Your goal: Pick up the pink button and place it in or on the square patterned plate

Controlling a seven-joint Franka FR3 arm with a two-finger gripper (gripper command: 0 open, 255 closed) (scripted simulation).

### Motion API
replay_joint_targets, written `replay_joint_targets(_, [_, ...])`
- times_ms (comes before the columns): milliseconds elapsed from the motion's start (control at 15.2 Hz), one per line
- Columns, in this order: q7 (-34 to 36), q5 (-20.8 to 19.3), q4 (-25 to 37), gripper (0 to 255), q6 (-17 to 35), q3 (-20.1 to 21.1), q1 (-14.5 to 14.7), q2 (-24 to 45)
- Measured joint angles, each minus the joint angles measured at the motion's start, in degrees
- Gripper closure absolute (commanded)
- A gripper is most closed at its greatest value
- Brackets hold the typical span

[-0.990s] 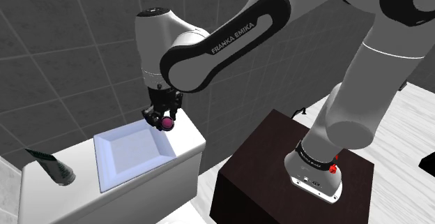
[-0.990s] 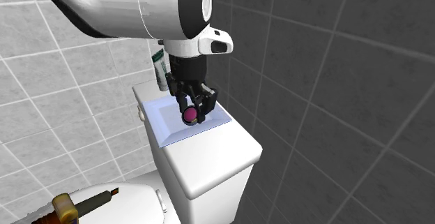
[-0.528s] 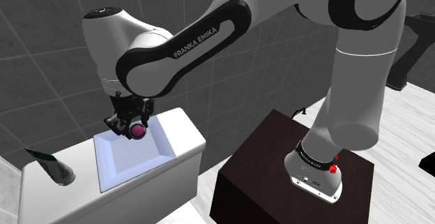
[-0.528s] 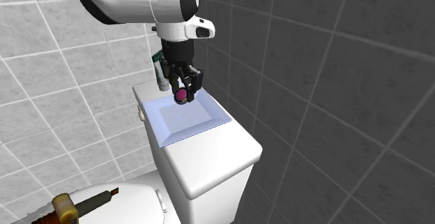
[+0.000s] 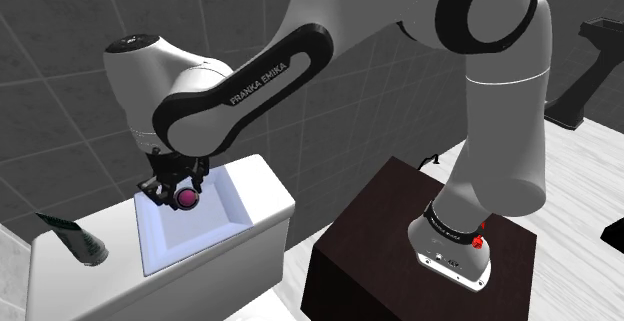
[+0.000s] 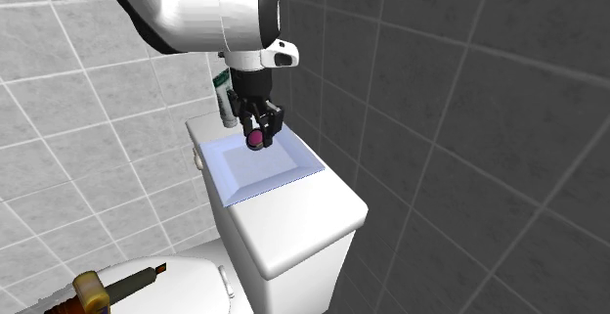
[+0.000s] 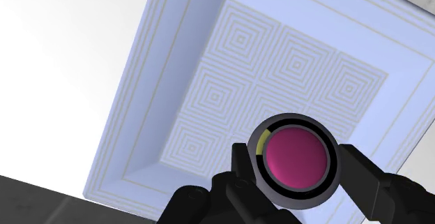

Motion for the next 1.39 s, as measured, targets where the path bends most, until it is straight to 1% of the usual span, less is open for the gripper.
replay_joint_targets(396, [0.81, -1.25, -1.87, 255, 3.71, -0.73, 0.43, 2.01])
replay_joint_targets(792, [1.00, -1.58, -1.76, 255, 4.26, -0.94, 0.62, 2.66])
replay_joint_targets(858, [1.00, -1.58, -1.77, 0, 4.26, -0.94, 0.62, 2.66])
replay_joint_targets(1254, [1.00, -1.58, -1.77, 0, 4.26, -0.94, 0.63, 2.68])
replay_joint_targets(1386, [0.60, -0.87, -1.11, 0, 2.48, -0.48, 0.35, 1.45])
